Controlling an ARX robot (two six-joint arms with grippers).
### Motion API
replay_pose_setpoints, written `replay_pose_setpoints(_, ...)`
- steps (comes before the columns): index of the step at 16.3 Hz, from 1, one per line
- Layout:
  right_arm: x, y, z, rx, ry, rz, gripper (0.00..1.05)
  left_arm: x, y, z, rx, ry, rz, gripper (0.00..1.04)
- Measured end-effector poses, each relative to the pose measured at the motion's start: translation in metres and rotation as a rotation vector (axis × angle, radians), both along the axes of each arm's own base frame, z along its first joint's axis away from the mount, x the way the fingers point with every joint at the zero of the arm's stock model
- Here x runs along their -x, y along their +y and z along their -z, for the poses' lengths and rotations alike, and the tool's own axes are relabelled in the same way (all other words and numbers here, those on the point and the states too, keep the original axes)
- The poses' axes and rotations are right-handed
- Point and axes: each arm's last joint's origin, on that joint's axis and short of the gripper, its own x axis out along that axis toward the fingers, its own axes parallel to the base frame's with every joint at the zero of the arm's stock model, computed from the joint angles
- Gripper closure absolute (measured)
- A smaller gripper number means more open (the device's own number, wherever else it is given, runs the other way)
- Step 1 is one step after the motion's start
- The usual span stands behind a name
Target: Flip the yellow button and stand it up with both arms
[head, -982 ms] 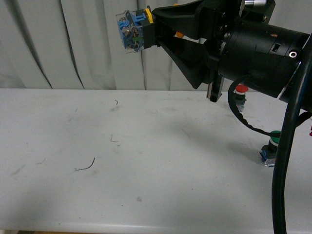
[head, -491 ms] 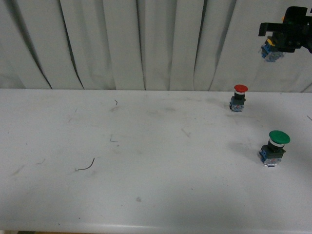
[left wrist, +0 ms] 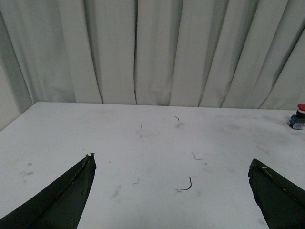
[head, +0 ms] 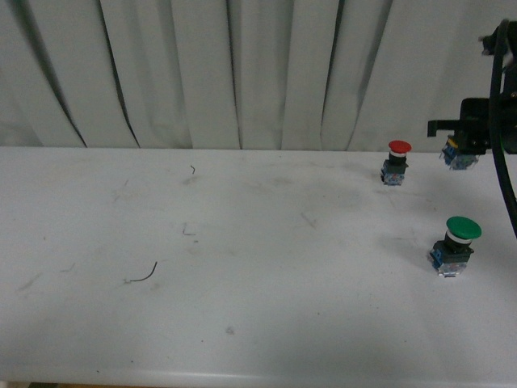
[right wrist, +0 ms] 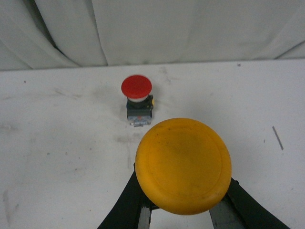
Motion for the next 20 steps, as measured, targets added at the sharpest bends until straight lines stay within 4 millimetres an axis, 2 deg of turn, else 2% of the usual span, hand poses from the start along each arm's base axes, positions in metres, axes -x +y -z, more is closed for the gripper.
replay_pose_setpoints(5, -0.025, 0.005, 0.032, -0.027, 0.089, 0.073, 0.77, 0.000, 0.000, 0.000, 0.000, 0.000, 0.000, 0.07)
replay_pose_setpoints(8, -0.038, 0.030, 0.043, -0.052, 0.115, 0.062, 0.77, 0.000, 0.000, 0.000, 0.000, 0.000, 0.000, 0.07)
replay_pose_setpoints(10, -0.040, 0.039, 0.052, -0.057, 0.129, 0.058, 0.77, 0.000, 0.000, 0.000, 0.000, -0.001, 0.000, 0.07)
replay_pose_setpoints(14, -0.043, 0.030, 0.065, -0.044, 0.147, 0.102, 0.77, 0.000, 0.000, 0.000, 0.000, -0.001, 0.000, 0.07)
replay_pose_setpoints(16, -0.046, 0.023, 0.065, -0.045, 0.137, 0.119, 0.77, 0.000, 0.000, 0.000, 0.000, 0.000, 0.000, 0.07)
replay_pose_setpoints(20, -0.047, 0.022, 0.075, -0.043, 0.162, 0.119, 0.77, 0.000, 0.000, 0.000, 0.000, 0.000, 0.000, 0.07)
